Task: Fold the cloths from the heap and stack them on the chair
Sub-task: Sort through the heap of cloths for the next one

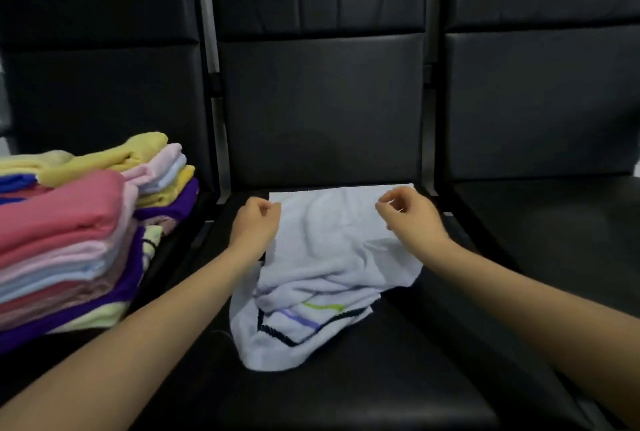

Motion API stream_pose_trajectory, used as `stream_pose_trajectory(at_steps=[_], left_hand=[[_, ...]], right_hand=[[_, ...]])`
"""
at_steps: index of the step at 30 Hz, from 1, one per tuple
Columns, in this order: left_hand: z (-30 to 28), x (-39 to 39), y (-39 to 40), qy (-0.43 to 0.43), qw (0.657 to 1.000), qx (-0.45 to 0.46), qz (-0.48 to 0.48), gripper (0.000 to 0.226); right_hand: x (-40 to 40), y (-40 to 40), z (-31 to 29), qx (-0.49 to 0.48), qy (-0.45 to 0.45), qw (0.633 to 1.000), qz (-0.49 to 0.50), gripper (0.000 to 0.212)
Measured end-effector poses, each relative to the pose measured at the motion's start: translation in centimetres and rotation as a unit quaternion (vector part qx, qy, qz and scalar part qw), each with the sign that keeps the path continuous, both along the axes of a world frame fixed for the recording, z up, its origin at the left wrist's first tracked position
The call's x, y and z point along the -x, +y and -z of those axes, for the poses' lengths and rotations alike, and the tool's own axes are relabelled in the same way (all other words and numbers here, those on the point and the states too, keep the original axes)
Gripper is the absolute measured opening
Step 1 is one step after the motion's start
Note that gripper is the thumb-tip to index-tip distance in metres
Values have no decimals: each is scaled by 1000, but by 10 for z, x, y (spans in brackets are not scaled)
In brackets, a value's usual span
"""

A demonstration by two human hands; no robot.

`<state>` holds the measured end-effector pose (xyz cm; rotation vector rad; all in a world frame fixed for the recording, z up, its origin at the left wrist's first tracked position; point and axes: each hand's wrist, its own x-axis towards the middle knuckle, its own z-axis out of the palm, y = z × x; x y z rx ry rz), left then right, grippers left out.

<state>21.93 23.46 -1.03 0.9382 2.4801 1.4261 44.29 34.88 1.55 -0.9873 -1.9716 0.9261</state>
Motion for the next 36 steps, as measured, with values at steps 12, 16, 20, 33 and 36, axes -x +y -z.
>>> stream_pose_trajectory(at_steps=[12, 16, 20, 33, 36], left_hand=[[8, -17, -99, 2, 966, 146, 211, 45], [15, -7, -109, 47, 952, 155, 260, 43], [17, -7, -103, 125, 920, 178, 327, 52], [17, -25, -92, -156, 973, -125, 112, 17], [0, -29, -103, -265, 932, -218, 119, 27]], right_hand=[[-52, -59, 30, -105, -301, 939, -125, 39], [-39, -53, 43, -101, -192, 964, -156, 42], [-22, -49, 46, -124, -225, 939, -227, 31], [-30, -46, 25, 21, -46, 973, -224, 20], [-48, -46, 0, 123, 139, 977, -108, 23]])
